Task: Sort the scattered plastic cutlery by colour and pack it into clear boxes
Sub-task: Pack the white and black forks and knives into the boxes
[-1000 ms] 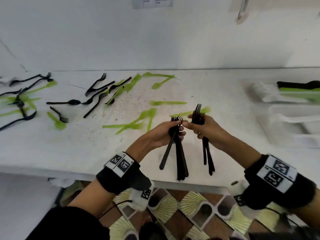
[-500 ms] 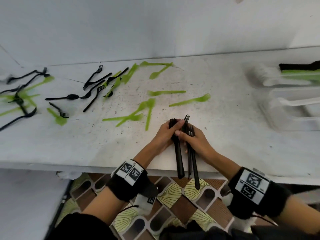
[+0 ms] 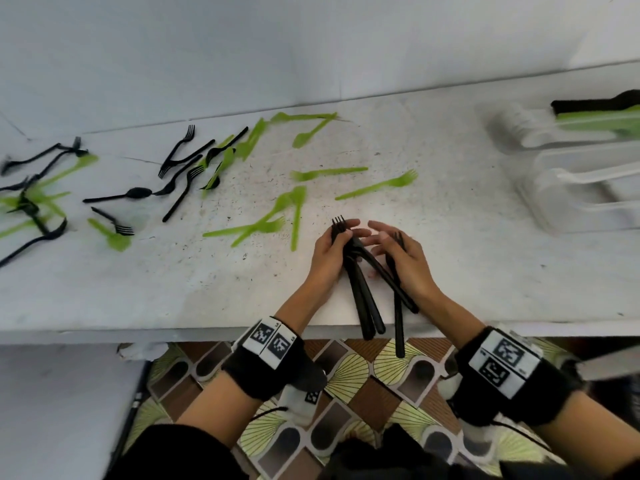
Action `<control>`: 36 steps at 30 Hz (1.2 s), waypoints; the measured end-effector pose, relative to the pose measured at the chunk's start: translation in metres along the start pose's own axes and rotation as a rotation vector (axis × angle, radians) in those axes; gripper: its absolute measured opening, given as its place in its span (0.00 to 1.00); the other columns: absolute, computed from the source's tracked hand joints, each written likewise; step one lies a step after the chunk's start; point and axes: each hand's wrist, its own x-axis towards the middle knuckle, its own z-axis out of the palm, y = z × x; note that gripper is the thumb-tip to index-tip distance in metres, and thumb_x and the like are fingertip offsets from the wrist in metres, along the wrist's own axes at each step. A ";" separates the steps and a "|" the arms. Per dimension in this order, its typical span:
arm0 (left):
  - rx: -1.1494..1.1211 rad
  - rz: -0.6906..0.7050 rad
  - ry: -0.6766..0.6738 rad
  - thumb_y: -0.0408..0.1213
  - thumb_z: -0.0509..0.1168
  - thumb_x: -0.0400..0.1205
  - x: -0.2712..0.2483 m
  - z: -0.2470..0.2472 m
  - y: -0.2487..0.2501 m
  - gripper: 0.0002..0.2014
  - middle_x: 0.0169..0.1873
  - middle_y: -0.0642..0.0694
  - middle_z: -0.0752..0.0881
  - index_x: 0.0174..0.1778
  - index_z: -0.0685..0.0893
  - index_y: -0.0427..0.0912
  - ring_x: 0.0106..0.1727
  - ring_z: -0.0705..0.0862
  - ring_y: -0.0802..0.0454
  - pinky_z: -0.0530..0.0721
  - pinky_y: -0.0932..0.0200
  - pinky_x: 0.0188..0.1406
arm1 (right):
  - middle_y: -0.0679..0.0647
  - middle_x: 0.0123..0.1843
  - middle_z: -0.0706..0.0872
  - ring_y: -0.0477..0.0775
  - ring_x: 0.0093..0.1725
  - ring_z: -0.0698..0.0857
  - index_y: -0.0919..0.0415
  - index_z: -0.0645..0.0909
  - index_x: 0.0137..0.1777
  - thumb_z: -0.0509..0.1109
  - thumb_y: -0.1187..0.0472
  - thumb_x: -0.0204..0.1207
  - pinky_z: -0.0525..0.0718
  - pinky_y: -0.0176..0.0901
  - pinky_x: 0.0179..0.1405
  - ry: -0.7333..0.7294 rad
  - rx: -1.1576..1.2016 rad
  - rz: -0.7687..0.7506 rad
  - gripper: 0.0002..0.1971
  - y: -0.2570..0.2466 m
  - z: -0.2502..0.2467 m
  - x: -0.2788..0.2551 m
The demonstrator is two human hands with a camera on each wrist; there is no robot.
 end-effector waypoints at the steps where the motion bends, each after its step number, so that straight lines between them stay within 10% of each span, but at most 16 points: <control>1: -0.010 0.011 -0.001 0.29 0.52 0.86 0.000 0.000 0.000 0.11 0.36 0.48 0.86 0.50 0.81 0.42 0.35 0.84 0.59 0.81 0.66 0.34 | 0.55 0.39 0.86 0.41 0.31 0.83 0.64 0.76 0.65 0.55 0.62 0.85 0.82 0.34 0.23 0.049 0.065 0.002 0.13 -0.001 -0.001 0.001; 6: -0.198 -0.063 -0.121 0.25 0.48 0.86 0.000 -0.005 0.001 0.13 0.29 0.49 0.82 0.48 0.78 0.37 0.37 0.83 0.54 0.85 0.61 0.50 | 0.48 0.19 0.69 0.44 0.15 0.63 0.62 0.71 0.64 0.50 0.51 0.86 0.71 0.33 0.15 0.105 0.258 0.060 0.17 -0.001 -0.004 0.006; 9: -0.184 -0.058 -0.165 0.22 0.49 0.85 -0.001 -0.009 0.002 0.14 0.35 0.46 0.80 0.57 0.76 0.41 0.35 0.86 0.53 0.86 0.61 0.42 | 0.45 0.20 0.66 0.42 0.15 0.59 0.60 0.66 0.64 0.50 0.52 0.85 0.60 0.28 0.13 0.027 0.312 0.113 0.14 0.002 -0.005 0.007; 14: 0.005 0.097 -0.193 0.30 0.55 0.87 -0.004 -0.007 -0.001 0.10 0.36 0.46 0.75 0.61 0.76 0.43 0.29 0.79 0.56 0.76 0.65 0.33 | 0.51 0.31 0.73 0.43 0.19 0.67 0.54 0.70 0.65 0.49 0.59 0.81 0.65 0.33 0.16 -0.055 0.124 0.121 0.15 0.000 -0.002 0.007; 20: 0.206 0.186 -0.096 0.39 0.58 0.86 -0.004 -0.002 -0.002 0.10 0.45 0.50 0.83 0.59 0.78 0.42 0.46 0.83 0.57 0.80 0.61 0.51 | 0.60 0.49 0.78 0.37 0.31 0.82 0.59 0.75 0.71 0.62 0.70 0.81 0.80 0.30 0.27 -0.113 -0.169 -0.002 0.20 0.004 -0.005 0.003; 25: 0.276 0.175 -0.110 0.34 0.62 0.84 -0.003 -0.002 -0.003 0.10 0.48 0.53 0.83 0.61 0.78 0.42 0.45 0.82 0.71 0.79 0.73 0.48 | 0.53 0.44 0.79 0.42 0.33 0.82 0.56 0.75 0.64 0.74 0.68 0.72 0.81 0.32 0.29 -0.047 -0.190 0.000 0.22 0.001 -0.003 0.002; 36: 0.199 0.159 -0.008 0.28 0.57 0.85 0.007 -0.006 0.004 0.10 0.47 0.43 0.85 0.59 0.81 0.35 0.47 0.84 0.58 0.82 0.72 0.47 | 0.54 0.38 0.85 0.46 0.37 0.84 0.58 0.84 0.44 0.76 0.55 0.72 0.84 0.34 0.26 0.107 -0.329 0.027 0.08 -0.013 0.002 -0.009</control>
